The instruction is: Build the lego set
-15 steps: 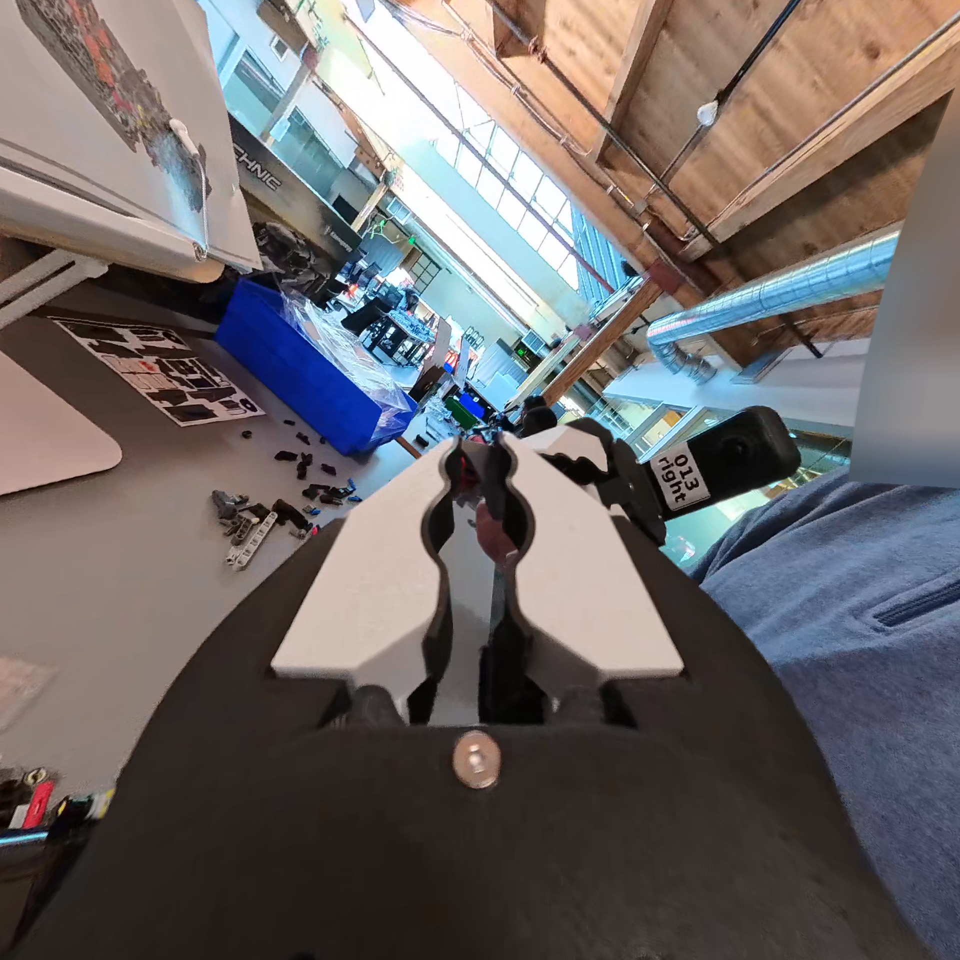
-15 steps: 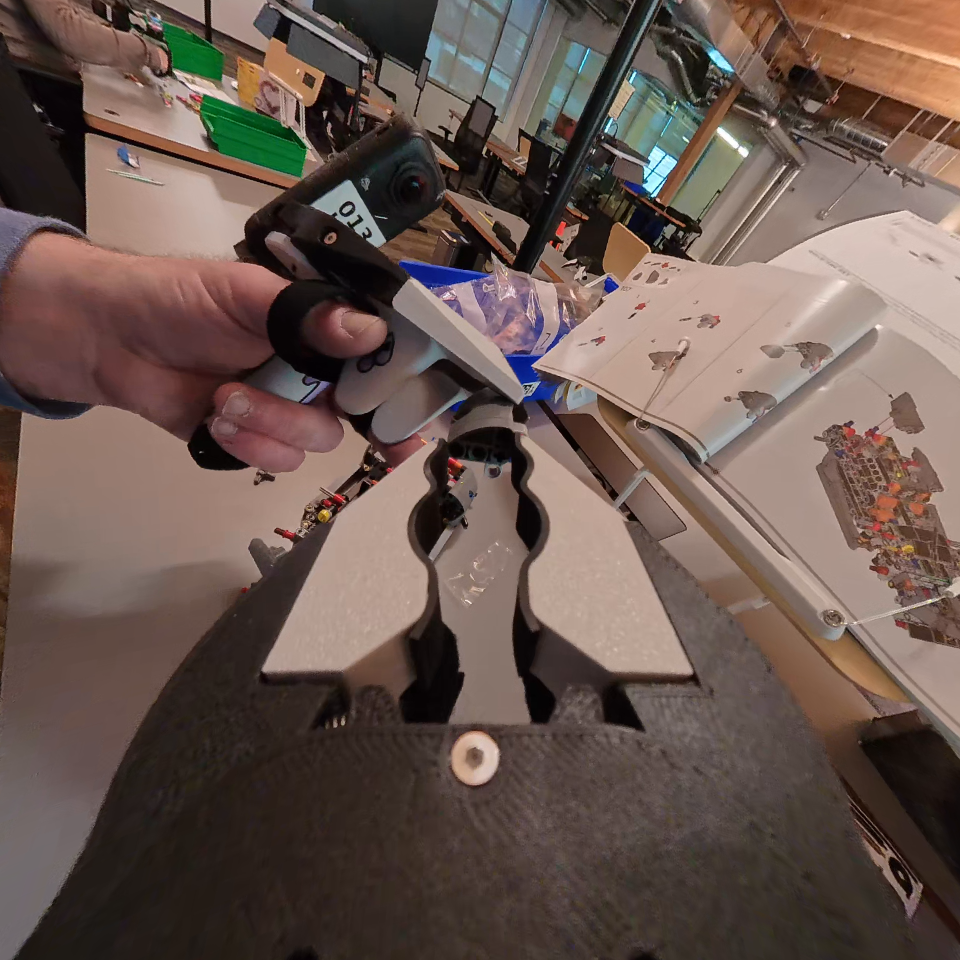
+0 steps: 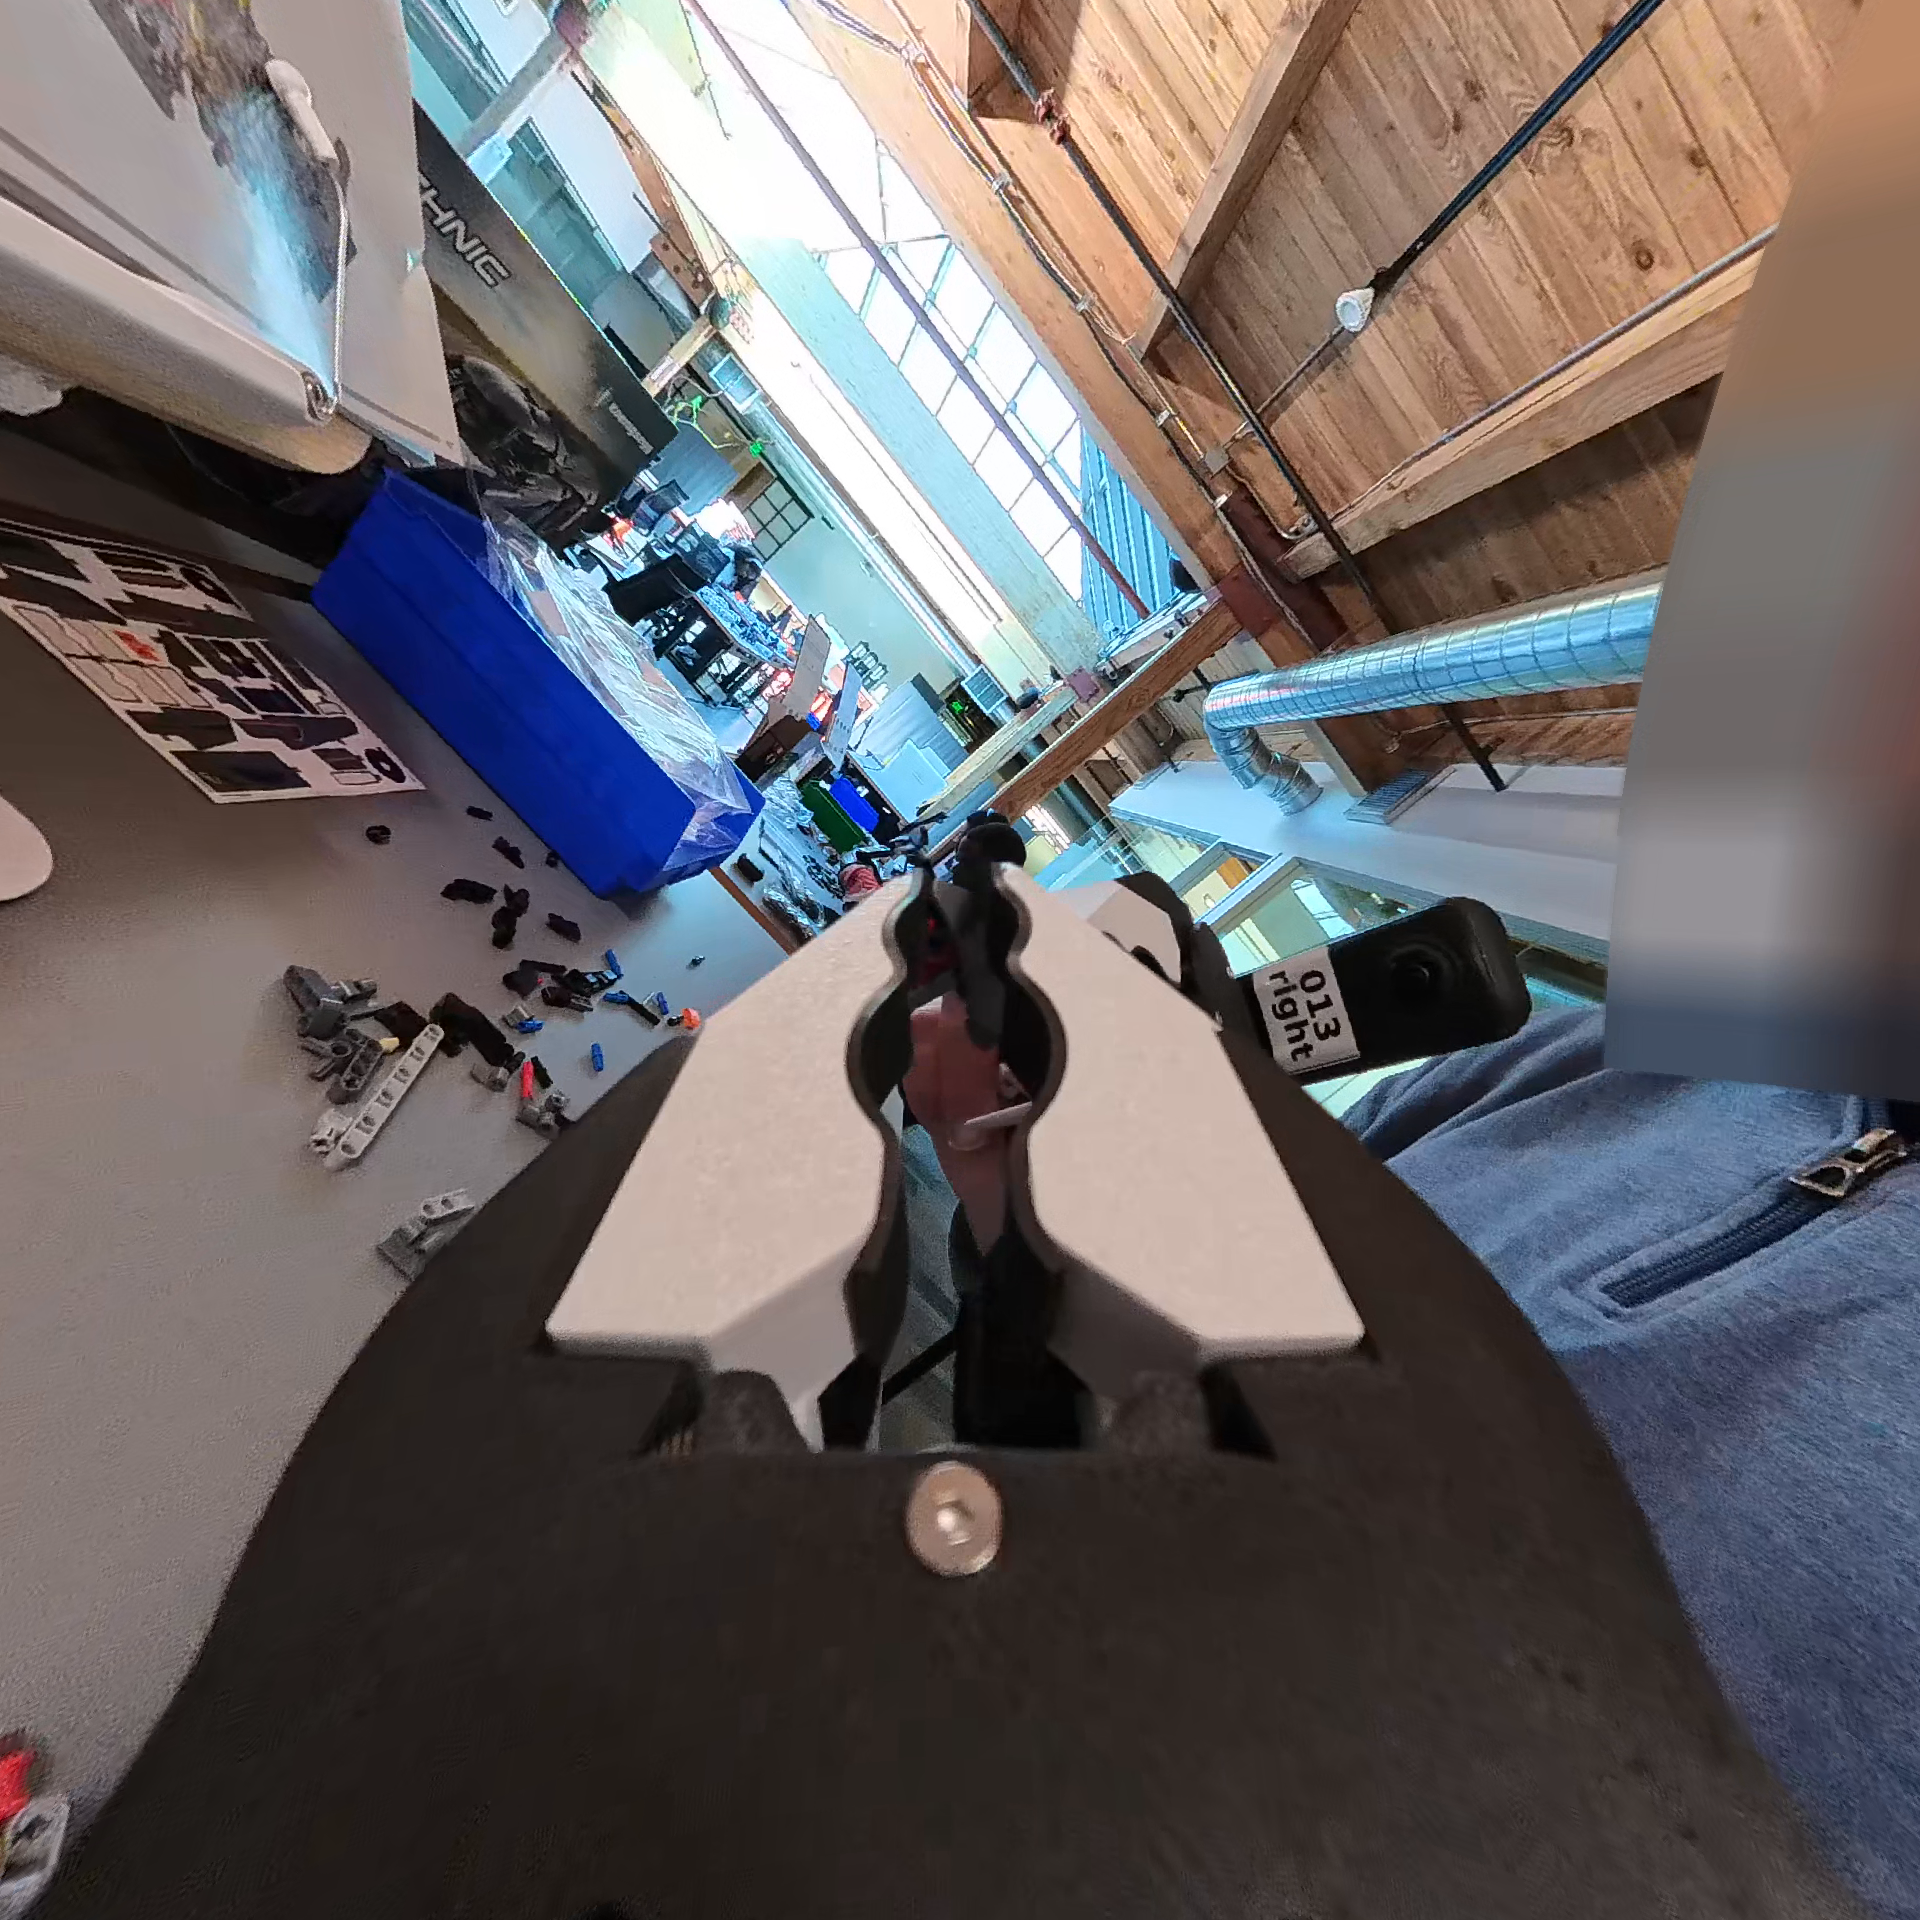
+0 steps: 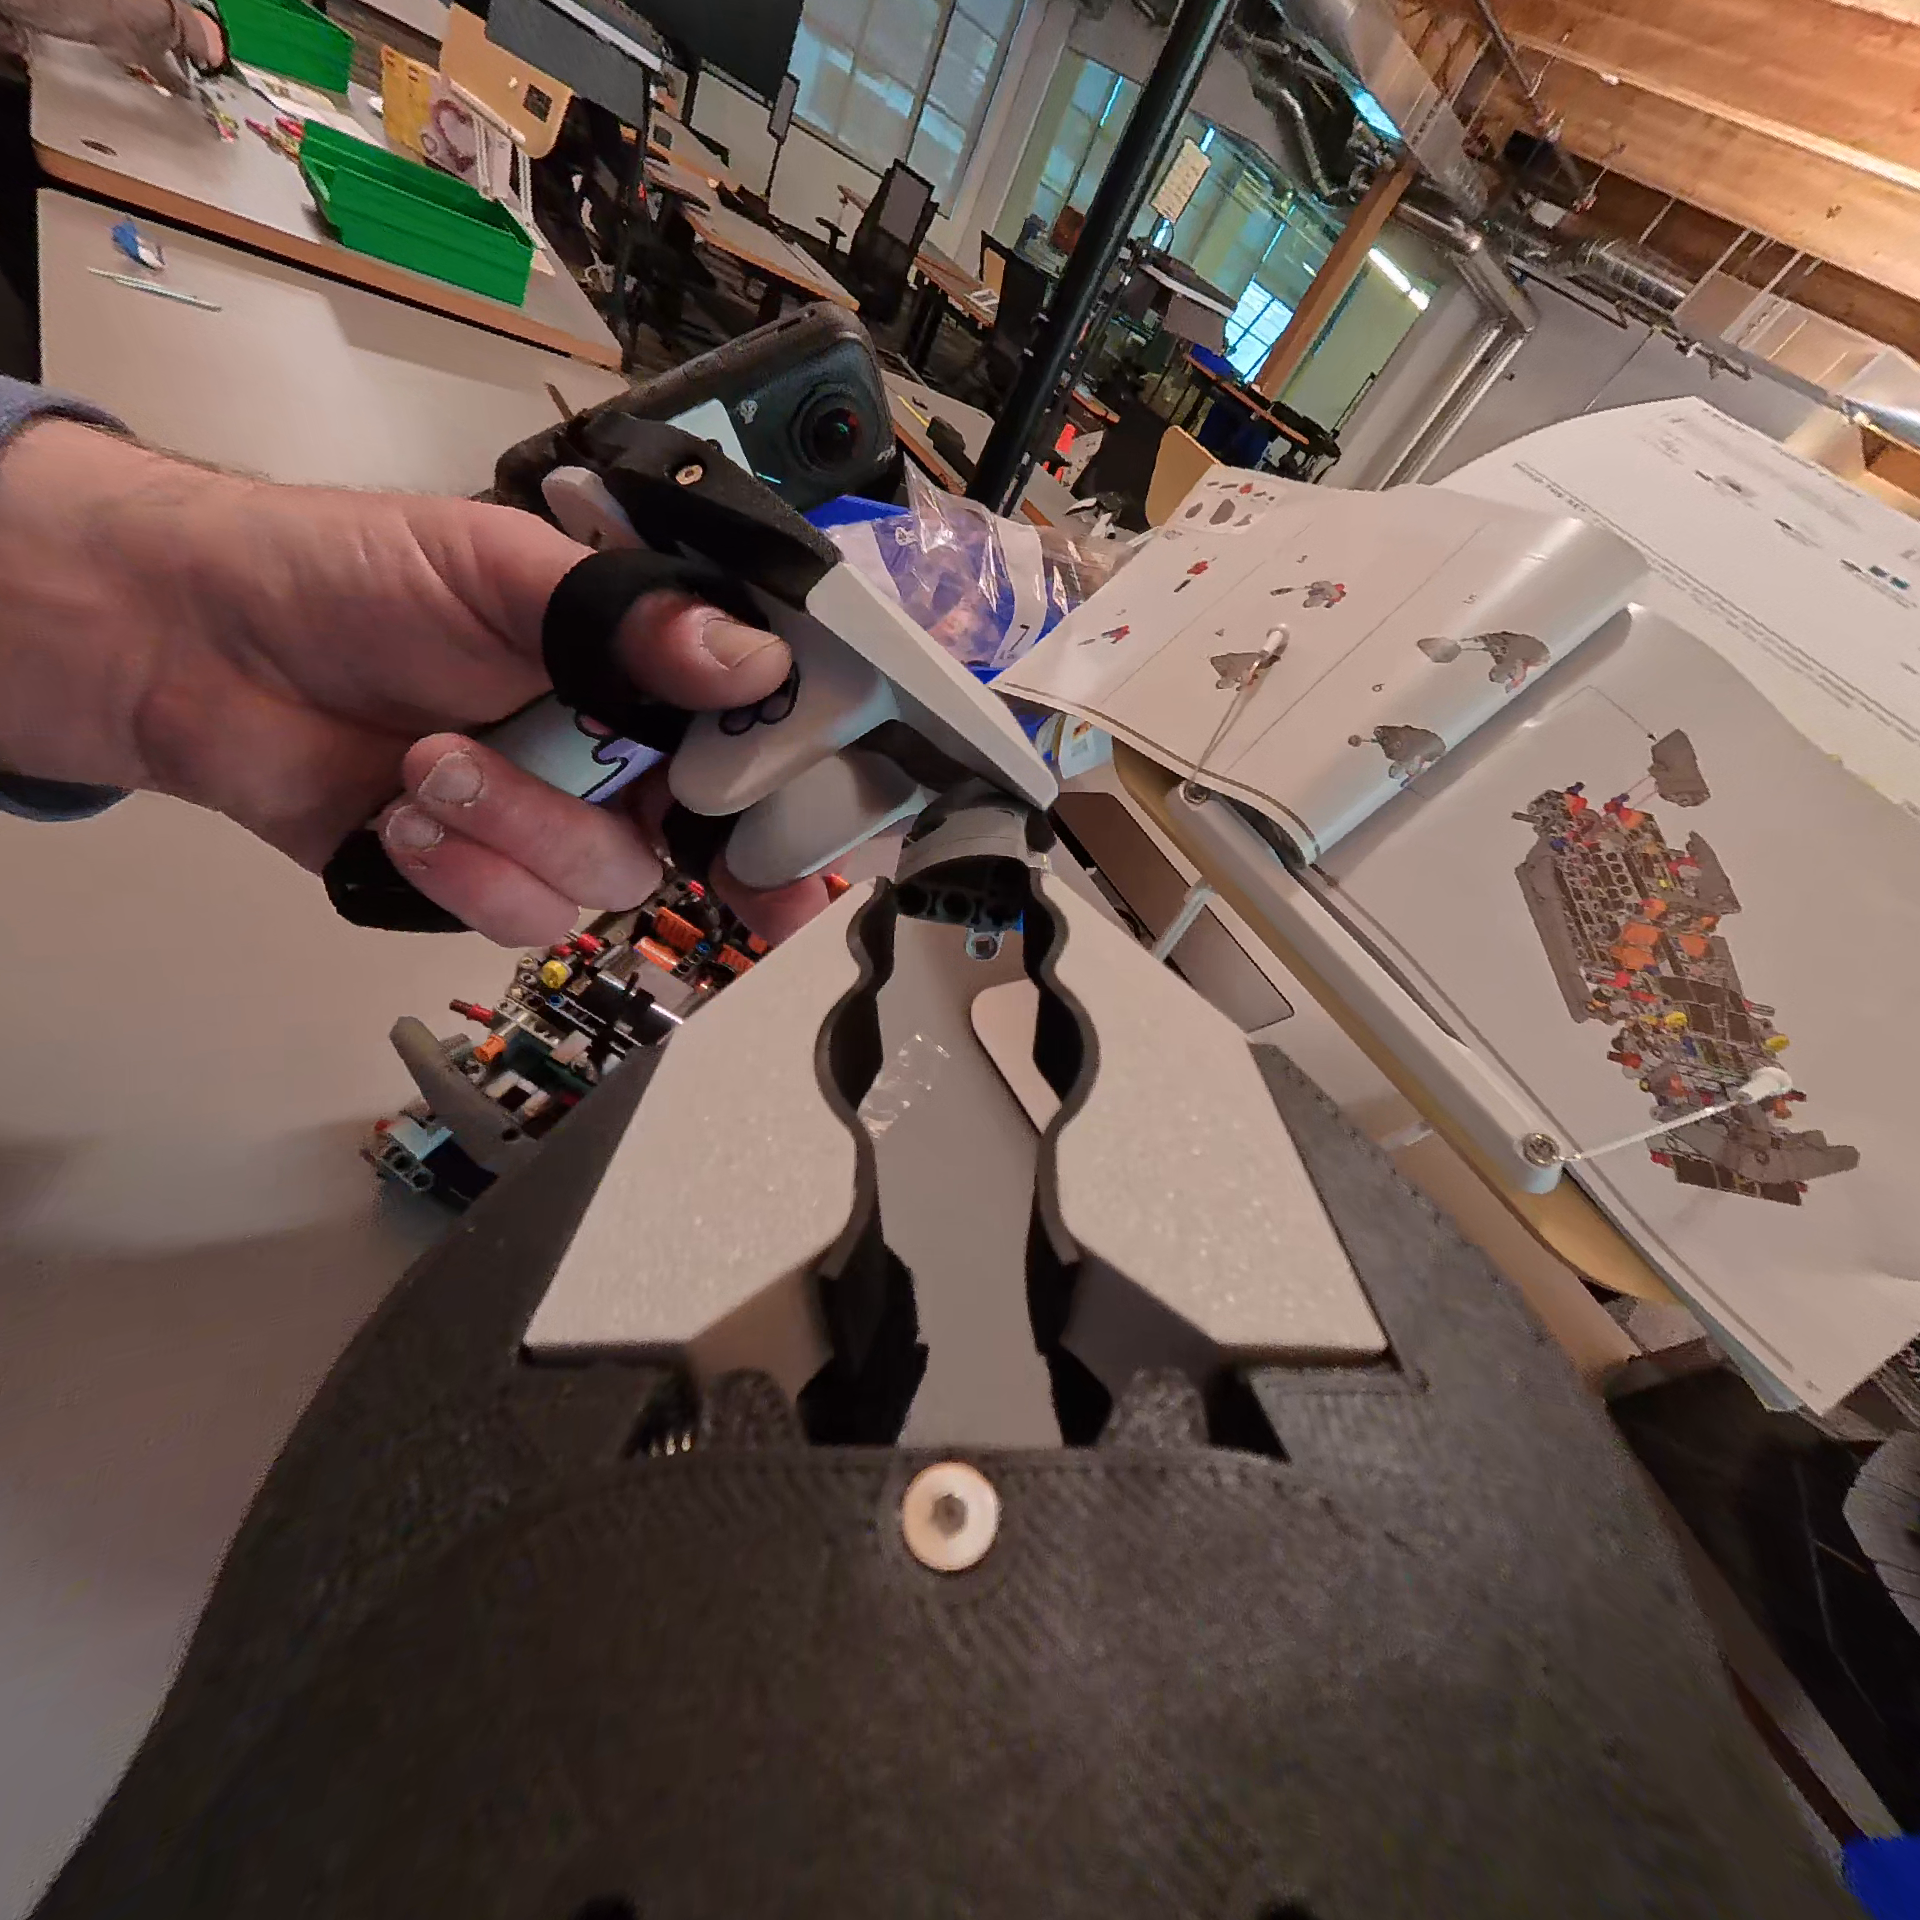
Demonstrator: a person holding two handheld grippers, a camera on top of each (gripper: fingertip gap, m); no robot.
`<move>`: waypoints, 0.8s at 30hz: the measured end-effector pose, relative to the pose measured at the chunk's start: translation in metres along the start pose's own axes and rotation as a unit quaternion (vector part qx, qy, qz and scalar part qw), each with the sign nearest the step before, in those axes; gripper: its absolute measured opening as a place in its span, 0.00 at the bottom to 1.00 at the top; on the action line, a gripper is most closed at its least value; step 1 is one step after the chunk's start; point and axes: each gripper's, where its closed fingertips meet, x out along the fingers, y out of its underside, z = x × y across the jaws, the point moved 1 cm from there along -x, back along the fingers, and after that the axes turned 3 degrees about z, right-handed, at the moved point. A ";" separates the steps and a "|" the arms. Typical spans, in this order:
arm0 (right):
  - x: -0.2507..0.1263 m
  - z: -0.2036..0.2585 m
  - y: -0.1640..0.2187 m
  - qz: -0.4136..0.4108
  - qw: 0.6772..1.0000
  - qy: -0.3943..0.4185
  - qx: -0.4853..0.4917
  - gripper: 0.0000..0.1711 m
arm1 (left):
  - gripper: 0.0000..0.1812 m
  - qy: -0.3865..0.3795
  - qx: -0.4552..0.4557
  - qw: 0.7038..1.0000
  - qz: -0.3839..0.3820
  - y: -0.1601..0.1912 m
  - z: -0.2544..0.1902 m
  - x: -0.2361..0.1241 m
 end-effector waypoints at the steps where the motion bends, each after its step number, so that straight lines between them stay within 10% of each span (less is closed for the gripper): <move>1: -0.001 -0.003 0.002 0.002 1.000 0.002 -0.001 0.13 | 0.04 -0.001 0.000 1.000 0.000 0.000 0.002 0.004; 24: -0.020 -0.047 0.051 0.023 1.000 0.006 -0.013 0.13 | 0.24 -0.182 0.217 0.954 0.104 0.007 0.024 0.052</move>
